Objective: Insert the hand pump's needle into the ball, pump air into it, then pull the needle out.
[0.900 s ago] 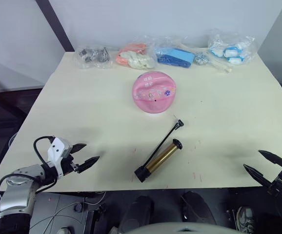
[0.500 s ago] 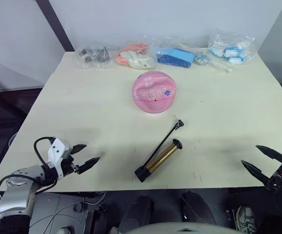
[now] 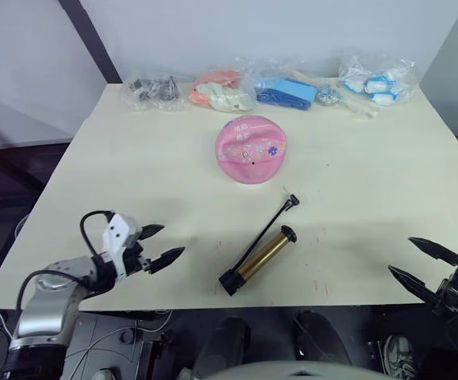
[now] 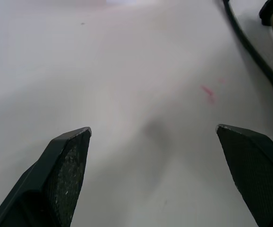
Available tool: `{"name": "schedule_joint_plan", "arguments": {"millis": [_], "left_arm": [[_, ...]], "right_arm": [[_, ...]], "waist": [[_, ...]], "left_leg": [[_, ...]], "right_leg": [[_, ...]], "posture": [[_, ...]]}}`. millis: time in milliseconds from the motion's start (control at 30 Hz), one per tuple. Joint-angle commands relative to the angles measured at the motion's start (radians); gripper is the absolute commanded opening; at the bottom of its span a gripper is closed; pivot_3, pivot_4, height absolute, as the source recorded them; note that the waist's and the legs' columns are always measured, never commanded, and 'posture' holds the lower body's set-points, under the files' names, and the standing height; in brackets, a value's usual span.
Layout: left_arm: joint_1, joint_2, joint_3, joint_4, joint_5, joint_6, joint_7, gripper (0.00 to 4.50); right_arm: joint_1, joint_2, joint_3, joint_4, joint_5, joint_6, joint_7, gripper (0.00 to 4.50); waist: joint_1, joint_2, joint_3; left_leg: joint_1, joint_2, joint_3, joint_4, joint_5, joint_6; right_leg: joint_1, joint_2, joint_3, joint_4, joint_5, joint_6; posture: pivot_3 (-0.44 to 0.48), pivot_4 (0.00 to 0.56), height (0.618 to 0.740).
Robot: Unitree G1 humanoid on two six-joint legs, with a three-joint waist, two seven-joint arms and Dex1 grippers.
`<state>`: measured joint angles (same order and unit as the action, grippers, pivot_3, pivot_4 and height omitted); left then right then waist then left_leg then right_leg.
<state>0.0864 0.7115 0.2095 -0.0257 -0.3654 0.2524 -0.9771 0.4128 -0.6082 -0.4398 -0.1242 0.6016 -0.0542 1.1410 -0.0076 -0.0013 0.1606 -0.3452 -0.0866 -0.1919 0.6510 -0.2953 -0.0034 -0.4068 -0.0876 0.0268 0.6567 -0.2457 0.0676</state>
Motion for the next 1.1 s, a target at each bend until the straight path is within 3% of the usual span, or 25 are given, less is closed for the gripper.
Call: {"name": "schedule_joint_plan", "arguments": {"millis": [33,267,500,1100], "left_arm": [[-0.033,-0.019,-0.044,-0.110,-0.009,0.062,0.045,4.50],[-0.083,-0.092,-0.124,-0.225,-0.005,0.187,0.152,4.50],[-0.168,-0.163,-0.247,-0.232,0.065,0.259,0.258,4.50],[-0.442,-0.400,-0.526,-0.059,0.256,0.424,0.443,4.50]], "right_arm": [[0.008,-0.017,-0.009,-0.072,0.055,0.004,0.053,4.43],[-0.008,-0.031,-0.005,-0.142,0.102,0.038,0.097,4.43],[-0.034,-0.026,0.007,-0.138,0.093,0.034,0.113,4.43],[-0.066,-0.009,0.014,-0.112,0.091,0.013,0.119,4.43]], "waist": [[-0.001,0.000,0.000],[-0.001,-0.001,0.001],[0.007,-0.001,0.001],[0.021,-0.004,0.002]], "left_leg": [[0.000,0.000,0.000,0.000,0.000,0.000],[0.000,0.000,0.002,0.000,0.000,0.000],[0.000,0.000,0.005,0.000,0.000,0.000],[-0.001,0.000,0.008,0.001,0.002,-0.003]], "right_leg": [[0.000,0.000,0.000,0.000,0.000,0.000],[0.000,0.000,0.002,0.000,0.000,0.000],[0.000,0.000,0.001,0.000,0.000,0.000],[0.000,0.001,0.002,-0.001,0.001,0.001]], "posture": [[0.000,0.150,0.740],[0.000,0.150,0.740],[0.000,0.150,0.740],[0.000,0.150,0.740]]}}
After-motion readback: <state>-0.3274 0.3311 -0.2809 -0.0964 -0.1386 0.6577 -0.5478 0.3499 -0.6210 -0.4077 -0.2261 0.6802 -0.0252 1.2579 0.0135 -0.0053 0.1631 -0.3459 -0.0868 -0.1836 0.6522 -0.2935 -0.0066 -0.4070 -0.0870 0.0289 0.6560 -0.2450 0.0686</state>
